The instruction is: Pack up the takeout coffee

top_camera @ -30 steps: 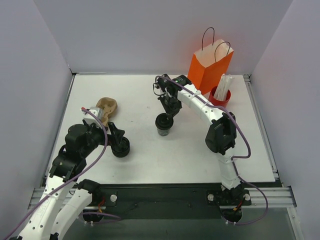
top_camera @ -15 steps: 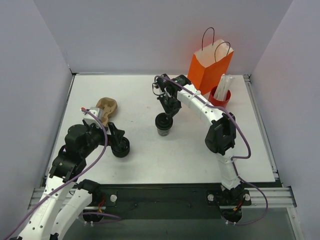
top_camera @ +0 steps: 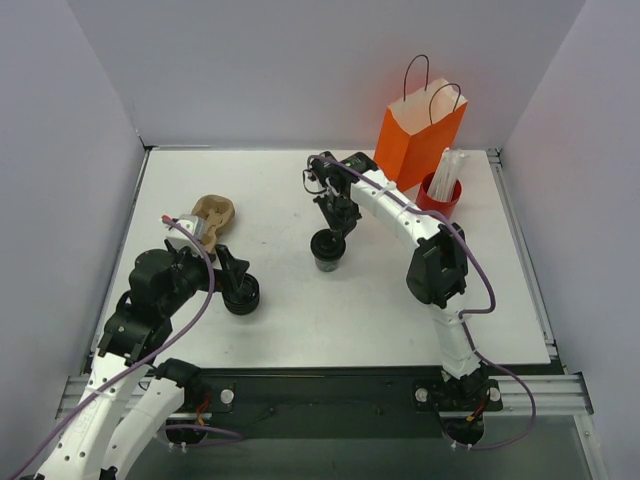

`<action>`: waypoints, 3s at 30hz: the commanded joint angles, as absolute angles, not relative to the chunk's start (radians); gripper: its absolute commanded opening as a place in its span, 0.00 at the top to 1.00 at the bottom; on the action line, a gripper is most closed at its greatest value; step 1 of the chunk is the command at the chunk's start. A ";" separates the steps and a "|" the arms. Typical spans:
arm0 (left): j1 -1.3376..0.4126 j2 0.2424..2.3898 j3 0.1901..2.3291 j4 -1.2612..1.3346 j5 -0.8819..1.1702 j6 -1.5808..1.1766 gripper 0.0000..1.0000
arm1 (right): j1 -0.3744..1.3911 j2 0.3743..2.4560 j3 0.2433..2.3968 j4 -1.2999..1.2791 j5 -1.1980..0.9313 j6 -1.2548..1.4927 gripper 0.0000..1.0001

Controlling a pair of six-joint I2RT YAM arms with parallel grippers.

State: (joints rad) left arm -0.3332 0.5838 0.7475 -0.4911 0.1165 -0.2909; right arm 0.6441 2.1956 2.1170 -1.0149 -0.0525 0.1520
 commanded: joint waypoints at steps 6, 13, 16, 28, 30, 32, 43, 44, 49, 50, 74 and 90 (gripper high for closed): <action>-0.337 0.600 0.750 -0.465 0.135 -0.278 0.03 | 0.666 2.206 2.112 -1.074 -0.031 0.137 1.00; -0.337 0.693 0.787 -0.473 0.176 -0.389 0.07 | 0.684 2.175 2.037 -1.040 -0.072 0.109 1.00; -0.337 0.753 0.779 -0.396 0.204 -0.469 0.10 | 0.686 2.171 2.025 -1.029 -0.072 0.100 1.00; -0.356 1.164 0.870 -0.110 0.337 -0.569 0.18 | 0.672 2.099 2.011 -0.985 -0.130 0.115 0.62; -0.359 1.193 0.883 -0.104 0.334 -0.555 0.18 | 0.661 2.080 2.009 -0.965 -0.153 0.121 0.56; -0.364 1.218 0.881 -0.086 0.330 -0.552 0.18 | 0.660 2.056 2.010 -0.957 -0.173 0.126 0.53; -0.390 1.252 0.818 -0.023 0.356 -0.574 0.18 | 0.603 1.830 1.679 -0.660 -0.316 0.294 0.46; -0.391 1.250 0.810 -0.018 0.354 -0.577 0.18 | 0.595 1.813 1.639 -0.619 -0.328 0.316 0.46; -0.399 1.258 0.752 0.049 0.380 -0.615 0.21 | 0.548 1.778 1.456 -0.398 -0.451 0.446 0.45; -0.397 1.261 0.743 0.057 0.388 -0.621 0.21 | 0.532 1.776 1.438 -0.371 -0.466 0.459 0.44; -0.439 1.356 0.707 0.158 0.410 -0.661 0.33 | 0.492 1.783 1.160 -0.057 -0.568 0.580 0.66; -0.443 1.479 0.680 0.325 0.476 -0.746 0.40 | 0.499 1.680 0.948 0.176 -0.514 0.641 0.73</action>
State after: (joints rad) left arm -0.4389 1.4506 0.6788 0.2245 0.4507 -0.7223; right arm 0.4896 1.6924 1.0080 0.1730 -0.5636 0.6491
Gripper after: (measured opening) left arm 0.609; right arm 0.357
